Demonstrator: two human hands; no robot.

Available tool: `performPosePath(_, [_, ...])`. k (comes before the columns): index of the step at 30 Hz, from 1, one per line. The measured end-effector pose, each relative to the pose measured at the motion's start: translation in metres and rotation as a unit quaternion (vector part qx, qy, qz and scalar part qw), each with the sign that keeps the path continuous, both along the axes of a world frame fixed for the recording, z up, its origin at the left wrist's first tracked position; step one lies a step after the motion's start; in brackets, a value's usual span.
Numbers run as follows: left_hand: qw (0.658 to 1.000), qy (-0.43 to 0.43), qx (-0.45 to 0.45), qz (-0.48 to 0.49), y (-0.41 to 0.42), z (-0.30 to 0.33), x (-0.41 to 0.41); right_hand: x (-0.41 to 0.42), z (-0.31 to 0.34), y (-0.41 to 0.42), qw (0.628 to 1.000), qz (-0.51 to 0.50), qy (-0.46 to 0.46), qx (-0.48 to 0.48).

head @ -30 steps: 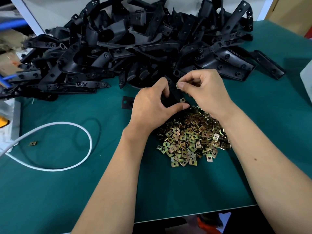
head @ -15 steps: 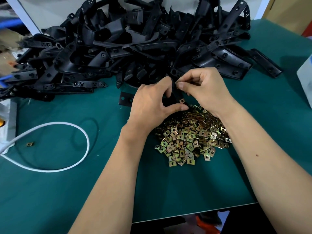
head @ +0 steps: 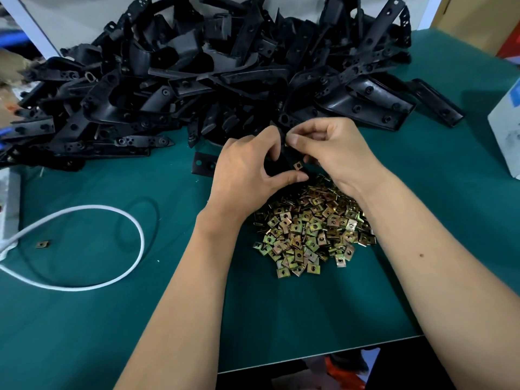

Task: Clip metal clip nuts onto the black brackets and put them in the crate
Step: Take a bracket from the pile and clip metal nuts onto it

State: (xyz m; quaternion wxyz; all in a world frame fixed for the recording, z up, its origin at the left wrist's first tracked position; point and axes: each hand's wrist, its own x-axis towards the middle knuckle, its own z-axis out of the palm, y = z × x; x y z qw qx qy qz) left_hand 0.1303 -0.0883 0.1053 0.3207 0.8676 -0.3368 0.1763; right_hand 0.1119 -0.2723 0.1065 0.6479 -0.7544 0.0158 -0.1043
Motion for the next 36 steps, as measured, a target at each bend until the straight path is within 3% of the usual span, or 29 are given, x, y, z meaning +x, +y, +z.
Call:
performPosePath(6, [0.999, 0.016, -0.026, 0.045, 0.000, -0.004, 0.000, 0.002, -0.001, 0.000, 0.997, 0.014, 0.047, 0.060])
performPosePath(11, [0.991, 0.077, -0.090, 0.070, 0.004, -0.010, 0.007, 0.003, -0.002, 0.001, 1.000, 0.003, 0.027, 0.004])
performPosePath(16, [0.987, 0.114, -0.112, 0.017, 0.003, -0.013, 0.007, 0.003, -0.002, 0.001, 0.997, -0.008, -0.015, -0.072])
performPosePath(24, [0.993, 0.095, -0.056, 0.038, -0.003, -0.010, 0.006, 0.001, 0.007, -0.002, 0.976, -0.014, -0.070, -0.205])
performPosePath(36, [0.991, 0.103, -0.045, 0.067, -0.006, -0.009, 0.004, -0.002, 0.005, 0.006, 0.982, -0.031, -0.069, -0.172])
